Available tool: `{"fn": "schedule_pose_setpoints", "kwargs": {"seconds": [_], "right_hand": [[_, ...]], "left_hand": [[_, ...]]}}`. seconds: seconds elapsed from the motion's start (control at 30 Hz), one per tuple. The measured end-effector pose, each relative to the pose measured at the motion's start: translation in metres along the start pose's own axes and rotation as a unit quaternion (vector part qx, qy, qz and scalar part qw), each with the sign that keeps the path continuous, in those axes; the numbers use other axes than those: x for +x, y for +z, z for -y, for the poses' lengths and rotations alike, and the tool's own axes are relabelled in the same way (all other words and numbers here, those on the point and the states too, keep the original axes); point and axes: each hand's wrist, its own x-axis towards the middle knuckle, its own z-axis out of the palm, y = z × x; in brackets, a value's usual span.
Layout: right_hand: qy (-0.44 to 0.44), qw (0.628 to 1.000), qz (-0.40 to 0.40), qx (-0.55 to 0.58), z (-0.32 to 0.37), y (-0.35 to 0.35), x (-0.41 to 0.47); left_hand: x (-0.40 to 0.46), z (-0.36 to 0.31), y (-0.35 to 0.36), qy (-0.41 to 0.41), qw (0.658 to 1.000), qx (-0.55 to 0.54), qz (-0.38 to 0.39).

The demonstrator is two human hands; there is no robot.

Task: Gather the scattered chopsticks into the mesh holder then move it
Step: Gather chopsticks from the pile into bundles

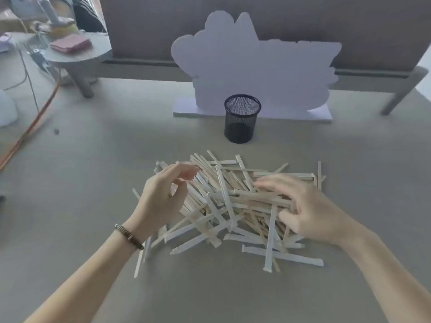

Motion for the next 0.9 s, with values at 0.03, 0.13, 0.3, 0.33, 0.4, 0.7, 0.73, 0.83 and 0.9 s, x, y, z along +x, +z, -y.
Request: {"fn": "schedule_pose_setpoints", "kwargs": {"seconds": [0.03, 0.13, 0.3, 0.33, 0.4, 0.7, 0.73, 0.83, 0.9], "right_hand": [[-0.005, 1.000, 0.006, -0.023, -0.002, 0.003, -0.005], [-0.010, 0.997, 0.024, -0.077, -0.017, 0.015, -0.023], [-0.008, 0.988, 0.089, -0.130, -0.021, 0.019, -0.042], [-0.003, 0.984, 0.109, -0.140, -0.018, 0.018, -0.044], [0.025, 0.976, 0.144, -0.159, -0.011, 0.016, -0.048], [0.020, 0.958, 0.130, -0.254, -0.014, 0.021, -0.021], [0.016, 0.956, 0.135, -0.260, -0.015, 0.020, -0.016], [0.004, 0.946, 0.163, -0.280, -0.019, 0.016, -0.002], [0.001, 0.942, 0.179, -0.285, -0.022, 0.014, 0.006]], "left_hand": [[-0.006, 0.000, -0.001, 0.012, 1.000, 0.009, -0.002], [-0.025, -0.009, -0.007, 0.011, 0.998, 0.058, 0.019], [-0.057, -0.019, -0.018, -0.063, 0.977, 0.191, 0.075], [-0.062, -0.021, -0.021, -0.093, 0.968, 0.214, 0.091], [-0.070, -0.022, -0.025, -0.147, 0.942, 0.268, 0.136], [-0.067, -0.023, -0.018, -0.166, 0.920, 0.311, 0.174], [-0.064, -0.023, -0.016, -0.156, 0.925, 0.301, 0.173], [-0.056, -0.021, -0.011, -0.124, 0.935, 0.281, 0.175], [-0.050, -0.020, -0.009, -0.110, 0.942, 0.272, 0.164]]}}
